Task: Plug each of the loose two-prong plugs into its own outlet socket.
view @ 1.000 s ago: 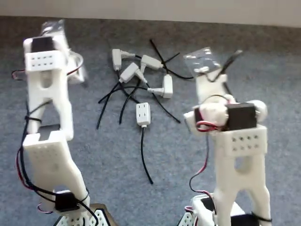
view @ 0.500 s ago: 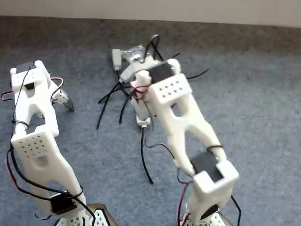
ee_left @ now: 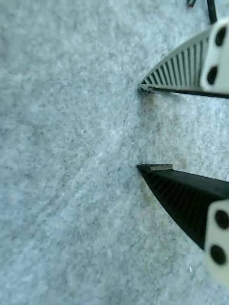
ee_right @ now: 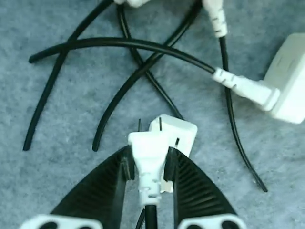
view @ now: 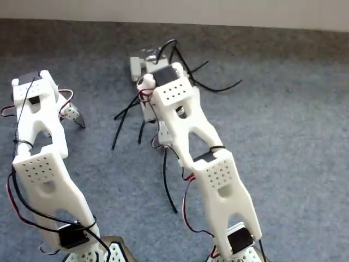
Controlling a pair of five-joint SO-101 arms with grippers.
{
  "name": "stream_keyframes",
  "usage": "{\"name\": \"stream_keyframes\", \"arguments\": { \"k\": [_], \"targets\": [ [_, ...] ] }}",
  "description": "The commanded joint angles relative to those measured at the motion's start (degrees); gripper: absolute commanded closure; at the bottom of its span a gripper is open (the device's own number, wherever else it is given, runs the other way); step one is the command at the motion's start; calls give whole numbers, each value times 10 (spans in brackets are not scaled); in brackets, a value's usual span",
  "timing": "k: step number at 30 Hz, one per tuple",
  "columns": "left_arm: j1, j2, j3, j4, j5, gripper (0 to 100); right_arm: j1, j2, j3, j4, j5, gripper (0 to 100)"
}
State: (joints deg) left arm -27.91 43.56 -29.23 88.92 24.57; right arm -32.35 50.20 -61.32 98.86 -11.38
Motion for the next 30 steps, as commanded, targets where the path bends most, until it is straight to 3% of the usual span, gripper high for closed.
{"name": "stream_keyframes", "arguments": {
  "k": [1,13,23,30],
  "targets": [
    [-7,-5,-1,-17,6,773,36,-16,-30,22,-19,965],
    [-7,-5,-1,-23,6,773,-8,-22,-17,24,-19,966],
    [-7,-5,-1,-24,6,773,-28,-122,182,18,-19,966],
    [-7,-5,-1,-24,6,773,-31,-149,145,12,-16,966]
  ]
}}
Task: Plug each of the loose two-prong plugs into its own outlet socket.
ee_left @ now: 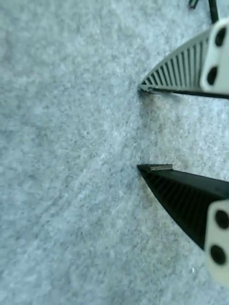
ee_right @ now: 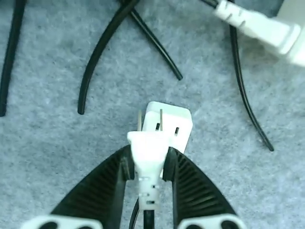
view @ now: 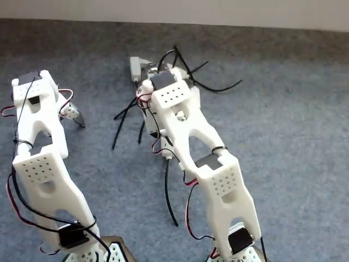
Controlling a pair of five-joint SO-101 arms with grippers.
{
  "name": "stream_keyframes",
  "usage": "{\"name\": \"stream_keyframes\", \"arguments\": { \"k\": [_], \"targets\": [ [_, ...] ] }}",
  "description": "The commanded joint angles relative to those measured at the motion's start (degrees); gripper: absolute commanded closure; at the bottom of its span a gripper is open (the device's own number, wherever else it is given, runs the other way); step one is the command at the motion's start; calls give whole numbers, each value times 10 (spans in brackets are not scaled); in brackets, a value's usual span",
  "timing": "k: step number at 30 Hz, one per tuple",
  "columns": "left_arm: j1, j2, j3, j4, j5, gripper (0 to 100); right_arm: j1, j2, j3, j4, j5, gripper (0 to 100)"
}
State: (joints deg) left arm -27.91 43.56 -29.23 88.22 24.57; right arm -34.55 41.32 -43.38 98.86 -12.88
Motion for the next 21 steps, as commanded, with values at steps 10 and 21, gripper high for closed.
{"name": "stream_keyframes", "arguments": {
  "k": [10,21],
  "targets": [
    [-7,-5,-1,-17,6,773,-80,-109,-75,22,33,966],
    [-7,-5,-1,-17,6,773,-41,-53,83,21,35,966]
  ]
}}
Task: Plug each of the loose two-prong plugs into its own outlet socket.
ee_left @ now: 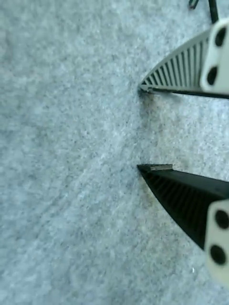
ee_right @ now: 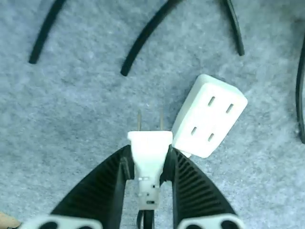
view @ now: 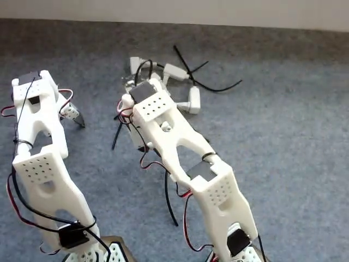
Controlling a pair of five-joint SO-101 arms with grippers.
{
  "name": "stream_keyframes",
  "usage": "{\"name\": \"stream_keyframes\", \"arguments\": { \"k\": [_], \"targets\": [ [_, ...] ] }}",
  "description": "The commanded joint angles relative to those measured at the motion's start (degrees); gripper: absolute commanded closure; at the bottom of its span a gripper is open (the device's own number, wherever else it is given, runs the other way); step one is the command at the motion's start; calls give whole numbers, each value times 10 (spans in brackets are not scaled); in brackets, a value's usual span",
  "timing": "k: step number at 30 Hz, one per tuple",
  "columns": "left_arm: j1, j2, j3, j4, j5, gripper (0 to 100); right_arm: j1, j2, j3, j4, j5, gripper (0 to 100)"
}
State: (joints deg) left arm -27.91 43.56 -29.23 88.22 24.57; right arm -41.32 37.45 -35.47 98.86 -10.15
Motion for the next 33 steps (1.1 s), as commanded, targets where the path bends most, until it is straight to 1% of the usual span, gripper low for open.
{"name": "stream_keyframes", "arguments": {
  "k": [1,8,11,15,19,26,33],
  "targets": [
    [-7,-5,-1,-17,6,773,34,-15,10,21,8,966],
    [-7,-5,-1,-17,6,773,92,-15,31,22,11,981],
    [-7,-5,-1,-17,6,773,114,-15,32,22,40,983],
    [-2,-5,-1,-24,6,773,128,-16,32,22,44,983],
    [0,-5,-1,-25,6,773,113,-40,29,22,51,983],
    [0,-5,-1,-25,6,773,68,-202,45,22,134,980],
    [6,-5,-1,-24,3,773,20,-407,157,22,261,979]
  ]
}}
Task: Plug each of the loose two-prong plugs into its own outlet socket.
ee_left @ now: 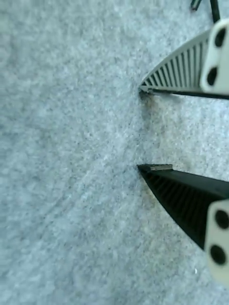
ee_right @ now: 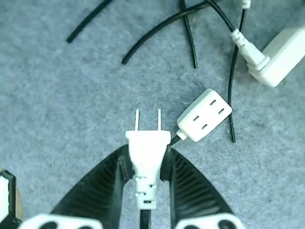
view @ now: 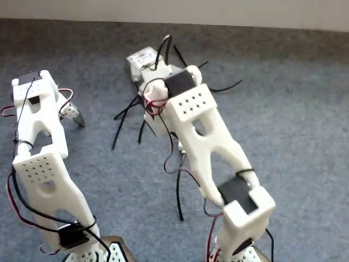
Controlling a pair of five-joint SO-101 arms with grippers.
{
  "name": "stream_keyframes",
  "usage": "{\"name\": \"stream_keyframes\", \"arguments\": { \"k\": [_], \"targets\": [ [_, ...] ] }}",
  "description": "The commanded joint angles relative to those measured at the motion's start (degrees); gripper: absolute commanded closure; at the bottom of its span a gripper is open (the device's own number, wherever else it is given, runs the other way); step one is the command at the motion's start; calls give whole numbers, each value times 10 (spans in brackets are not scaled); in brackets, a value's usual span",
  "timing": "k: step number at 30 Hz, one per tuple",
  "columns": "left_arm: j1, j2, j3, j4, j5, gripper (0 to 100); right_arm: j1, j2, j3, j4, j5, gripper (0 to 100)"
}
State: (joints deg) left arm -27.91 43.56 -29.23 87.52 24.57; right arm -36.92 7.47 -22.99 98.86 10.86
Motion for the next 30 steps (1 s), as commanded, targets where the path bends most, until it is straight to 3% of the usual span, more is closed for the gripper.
{"name": "stream_keyframes", "arguments": {
  "k": [1,9,14,25,30],
  "targets": [
    [7,-5,-1,-17,3,773,-30,-137,51,22,66,979],
    [24,-5,-1,-14,0,773,-38,-356,189,22,158,979],
    [47,-5,-1,-15,-50,773,-41,-451,258,22,183,979],
    [109,-15,-7,-23,-52,773,-43,-480,247,22,154,979],
    [141,-85,-1,-16,-72,773,-39,-480,239,22,151,979]
  ]
}}
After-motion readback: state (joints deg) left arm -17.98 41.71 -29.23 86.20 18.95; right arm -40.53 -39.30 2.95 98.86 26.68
